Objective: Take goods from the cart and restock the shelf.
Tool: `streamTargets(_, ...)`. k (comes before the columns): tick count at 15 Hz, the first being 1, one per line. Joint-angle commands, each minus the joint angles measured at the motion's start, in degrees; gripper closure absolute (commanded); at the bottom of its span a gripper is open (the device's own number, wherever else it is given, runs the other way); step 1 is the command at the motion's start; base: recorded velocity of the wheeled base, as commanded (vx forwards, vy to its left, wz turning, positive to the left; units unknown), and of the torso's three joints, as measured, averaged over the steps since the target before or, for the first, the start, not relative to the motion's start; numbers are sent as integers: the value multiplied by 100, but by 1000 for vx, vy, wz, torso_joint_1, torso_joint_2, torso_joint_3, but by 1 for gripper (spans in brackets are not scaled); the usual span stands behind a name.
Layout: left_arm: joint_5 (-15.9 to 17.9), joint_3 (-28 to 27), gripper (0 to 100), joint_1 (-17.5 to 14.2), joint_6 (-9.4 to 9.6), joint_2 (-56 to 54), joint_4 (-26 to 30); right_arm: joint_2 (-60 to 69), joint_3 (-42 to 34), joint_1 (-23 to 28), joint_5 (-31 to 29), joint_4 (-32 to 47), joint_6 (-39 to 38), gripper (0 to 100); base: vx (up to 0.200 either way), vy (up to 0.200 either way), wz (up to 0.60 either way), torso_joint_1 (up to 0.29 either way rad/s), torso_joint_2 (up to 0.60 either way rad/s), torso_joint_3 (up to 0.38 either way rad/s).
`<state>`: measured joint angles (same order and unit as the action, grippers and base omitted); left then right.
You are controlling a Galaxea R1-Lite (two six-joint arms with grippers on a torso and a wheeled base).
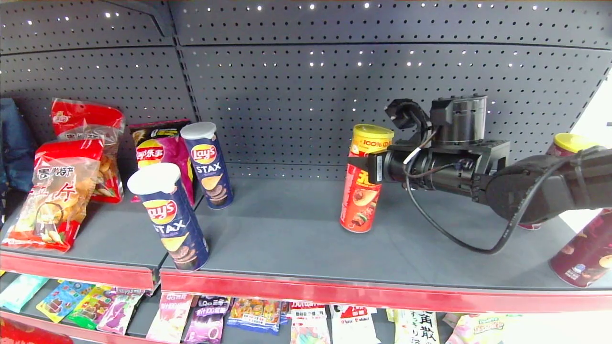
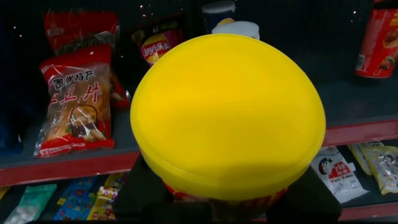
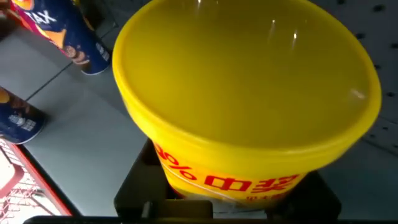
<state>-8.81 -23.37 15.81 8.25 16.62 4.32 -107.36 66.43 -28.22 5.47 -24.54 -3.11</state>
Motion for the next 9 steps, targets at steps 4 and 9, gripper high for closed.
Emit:
streamTargets(4,46,131,100,1,1,0,-10,831,-1079,-368,-600,-60,-32,100,0,0,0,0,0,0)
streamTargets(9,46,140,100,1,1,-9,-10,945,-1765,-702,-837,-1000,-32,100,0,0,0,0,0,0)
